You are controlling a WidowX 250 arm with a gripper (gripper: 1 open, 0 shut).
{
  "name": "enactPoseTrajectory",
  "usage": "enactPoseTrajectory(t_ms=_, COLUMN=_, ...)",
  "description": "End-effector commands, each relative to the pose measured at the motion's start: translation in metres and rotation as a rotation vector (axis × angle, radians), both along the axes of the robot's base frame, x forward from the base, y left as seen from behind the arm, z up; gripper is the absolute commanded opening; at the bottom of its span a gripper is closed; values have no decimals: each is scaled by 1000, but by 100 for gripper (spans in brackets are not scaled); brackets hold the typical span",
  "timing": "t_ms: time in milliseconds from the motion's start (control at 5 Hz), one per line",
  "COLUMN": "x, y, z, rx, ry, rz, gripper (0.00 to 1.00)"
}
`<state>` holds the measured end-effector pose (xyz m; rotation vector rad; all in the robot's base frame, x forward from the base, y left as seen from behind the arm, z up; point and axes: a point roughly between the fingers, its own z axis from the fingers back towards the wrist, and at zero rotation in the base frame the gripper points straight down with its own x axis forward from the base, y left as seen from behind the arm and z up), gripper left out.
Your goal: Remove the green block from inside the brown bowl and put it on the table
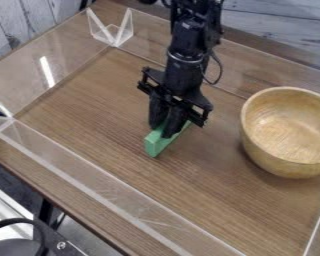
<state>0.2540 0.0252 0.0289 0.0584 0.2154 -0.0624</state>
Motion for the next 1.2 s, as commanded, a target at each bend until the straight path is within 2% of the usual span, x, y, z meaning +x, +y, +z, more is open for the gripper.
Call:
enactPoseTrajectory(t_ms=0, x=-15, y=4, z=-33, rx=-56, ry=49, rz=6, gripper=100)
enactPoseTrajectory(t_ms=200, x=-19, y=4, z=-22, rx=-89, ry=38, rz=17, gripper=0)
enactPoseTrajectory(t_ms=400, x=-23, y=5, z=-14, rx=-118, ry=30, rz=27, gripper=0)
enactPoseTrajectory(t_ms=800, x=-22, y=-5, z=-1, rx=-146, ry=33, rz=76, gripper=0)
enactPoseTrajectory(t_ms=1000, x=-20, y=-3, z=5, rx=-148, ry=50, rz=130, gripper=100)
